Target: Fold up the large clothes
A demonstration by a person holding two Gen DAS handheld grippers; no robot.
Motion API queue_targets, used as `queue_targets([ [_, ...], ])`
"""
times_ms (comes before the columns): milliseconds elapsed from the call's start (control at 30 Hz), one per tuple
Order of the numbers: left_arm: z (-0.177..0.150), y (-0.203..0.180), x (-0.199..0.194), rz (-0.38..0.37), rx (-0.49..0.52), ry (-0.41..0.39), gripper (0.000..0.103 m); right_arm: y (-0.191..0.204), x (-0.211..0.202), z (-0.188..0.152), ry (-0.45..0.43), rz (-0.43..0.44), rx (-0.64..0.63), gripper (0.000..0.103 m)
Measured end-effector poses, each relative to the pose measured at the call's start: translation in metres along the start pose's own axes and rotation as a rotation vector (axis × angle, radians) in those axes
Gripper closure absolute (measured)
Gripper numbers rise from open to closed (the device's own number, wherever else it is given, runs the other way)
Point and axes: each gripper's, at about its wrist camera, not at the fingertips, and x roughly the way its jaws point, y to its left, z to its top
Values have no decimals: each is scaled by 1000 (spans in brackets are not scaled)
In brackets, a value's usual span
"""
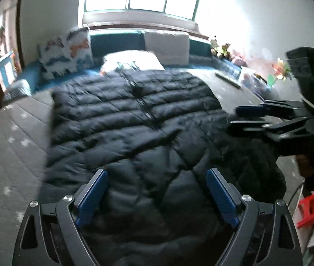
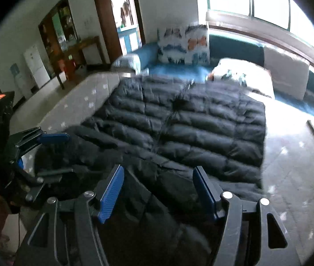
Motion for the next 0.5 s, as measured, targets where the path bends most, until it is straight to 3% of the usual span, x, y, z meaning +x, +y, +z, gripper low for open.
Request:
queue_targets([
  [100, -8, -12, 16, -19, 35, 27, 7, -13, 30, -19, 98, -55, -2, 32],
  [200, -18, -26, 27, -7, 102, 36, 7, -25, 40, -38, 120, -37, -10, 34],
  [500, -37, -43, 38, -21, 166, 51, 7, -37, 1, -59, 158, -61, -1, 35],
])
